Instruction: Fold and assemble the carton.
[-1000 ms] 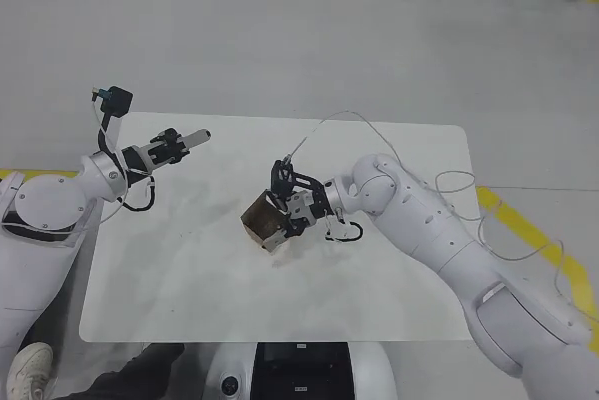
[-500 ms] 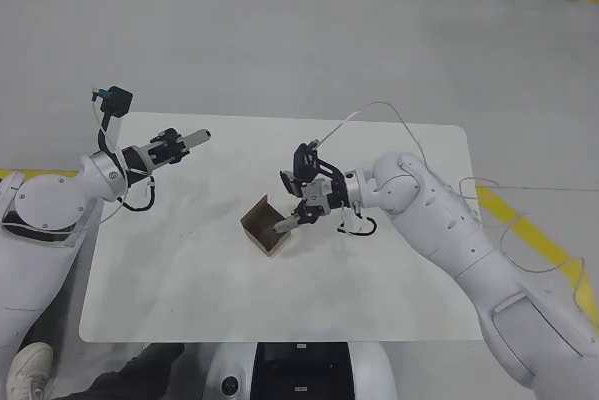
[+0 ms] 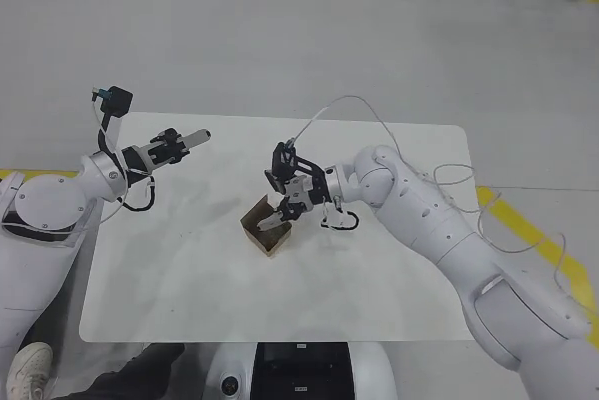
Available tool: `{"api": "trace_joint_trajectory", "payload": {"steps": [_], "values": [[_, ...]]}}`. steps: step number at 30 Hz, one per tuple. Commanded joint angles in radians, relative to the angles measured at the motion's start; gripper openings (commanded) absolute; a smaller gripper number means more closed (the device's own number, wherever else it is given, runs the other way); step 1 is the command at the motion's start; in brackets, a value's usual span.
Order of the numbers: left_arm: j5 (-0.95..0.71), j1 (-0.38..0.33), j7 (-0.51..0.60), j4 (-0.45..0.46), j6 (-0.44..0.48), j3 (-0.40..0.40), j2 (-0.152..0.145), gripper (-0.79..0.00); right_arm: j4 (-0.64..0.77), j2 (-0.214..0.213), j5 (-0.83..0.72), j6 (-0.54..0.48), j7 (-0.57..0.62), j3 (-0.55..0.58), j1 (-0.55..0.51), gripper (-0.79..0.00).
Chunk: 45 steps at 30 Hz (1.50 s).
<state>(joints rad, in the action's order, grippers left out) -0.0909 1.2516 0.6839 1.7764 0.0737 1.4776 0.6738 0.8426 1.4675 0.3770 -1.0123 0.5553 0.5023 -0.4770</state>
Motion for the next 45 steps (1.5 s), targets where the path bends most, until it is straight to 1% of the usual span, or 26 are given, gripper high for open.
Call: {"api": "trace_joint_trajectory", "payload": {"steps": [1, 2, 3, 4, 5, 6, 7, 9, 10, 11, 13, 17, 21, 29, 34, 38, 42, 45], "values": [[0.000, 0.000, 0.000, 0.000, 0.000, 0.000, 0.000, 0.000, -0.022, 0.011, 0.011, 0.000, -0.011, -0.011, 0.010, 0.000], [0.000, 0.000, 0.000, 0.000, 0.000, 0.000, 0.000, 0.000, -0.033, 0.017, 0.017, 0.000, -0.016, -0.016, 0.014, 0.000], [0.000, 0.000, 0.000, 0.000, 0.000, 0.000, 0.000, 0.000, -0.043, 0.022, 0.022, 0.000, -0.022, -0.021, 0.019, -0.046], [0.000, 0.000, 0.000, 0.000, 0.000, 0.000, 0.000, 0.000, -0.054, 0.027, 0.027, 0.000, -0.027, -0.026, 0.023, -0.212], [0.000, 0.000, 0.000, 0.000, 0.000, 0.000, 0.000, 0.000, -0.064, 0.031, 0.031, 0.000, -0.031, -0.030, 0.026, -0.406], [0.000, 0.000, 0.000, 0.000, 0.000, 0.000, 0.000, 0.000, -0.073, 0.035, 0.034, 0.000, -0.035, -0.034, 0.029, -0.428], [0.000, 0.000, 0.000, 0.000, 0.000, 0.000, 0.000, 0.000, -0.082, 0.038, 0.037, 0.000, -0.037, -0.038, 0.031, -0.539], [0.000, 0.000, 0.000, 0.000, 0.000, 0.000, 0.000, 0.000, -0.095, 0.044, 0.042, 0.000, -0.041, -0.046, 0.035, -0.653], [0.000, 0.000, 0.000, 0.000, 0.000, 0.000, 0.000, 0.000, -0.099, 0.046, 0.043, 0.000, -0.042, -0.050, 0.036, -0.674], [0.000, 0.000, 0.000, 0.000, 0.000, 0.000, 0.000, 0.000, -0.103, 0.048, 0.044, 0.000, -0.042, -0.054, 0.037, -0.677], [0.000, 0.000, 0.000, 0.000, 0.000, 0.000, 0.000, 0.000, -0.108, 0.051, 0.045, 0.000, -0.045, -0.060, 0.040, -0.646], [0.000, 0.000, 0.000, 0.000, 0.000, 0.000, 0.000, 0.000, -0.115, 0.053, 0.048, 0.000, -0.054, -0.069, 0.044, -0.674], [0.000, 0.000, 0.000, 0.000, 0.000, 0.000, 0.000, 0.000, -0.112, 0.049, 0.050, 0.000, -0.064, -0.073, 0.046, -0.785], [0.000, 0.000, 0.000, 0.000, 0.000, 0.000, 0.000, 0.000, -0.084, 0.019, 0.014, 0.000, -0.092, -0.060, 0.029, -0.785], [0.000, 0.000, 0.000, 0.000, 0.000, 0.000, 0.000, 0.000, -0.065, -0.014, -0.064, 0.000, -0.108, -0.015, -0.005, -0.785], [0.000, 0.000, 0.000, 0.000, 0.000, 0.000, 0.000, 0.000, -0.026, -0.048, -0.129, 0.013, -0.129, 0.046, -0.059, -0.785], [0.000, 0.000, 0.000, 0.000, 0.000, 0.000, 0.000, 0.000, 0.072, -0.093, -0.192, 0.095, -0.157, 0.129, -0.151, -0.785], [0.000, 0.000, 0.000, 0.000, 0.000, 0.000, 0.000, 0.000, 0.180, -0.132, -0.217, 0.177, -0.177, 0.204, -0.240, -0.785]]}}
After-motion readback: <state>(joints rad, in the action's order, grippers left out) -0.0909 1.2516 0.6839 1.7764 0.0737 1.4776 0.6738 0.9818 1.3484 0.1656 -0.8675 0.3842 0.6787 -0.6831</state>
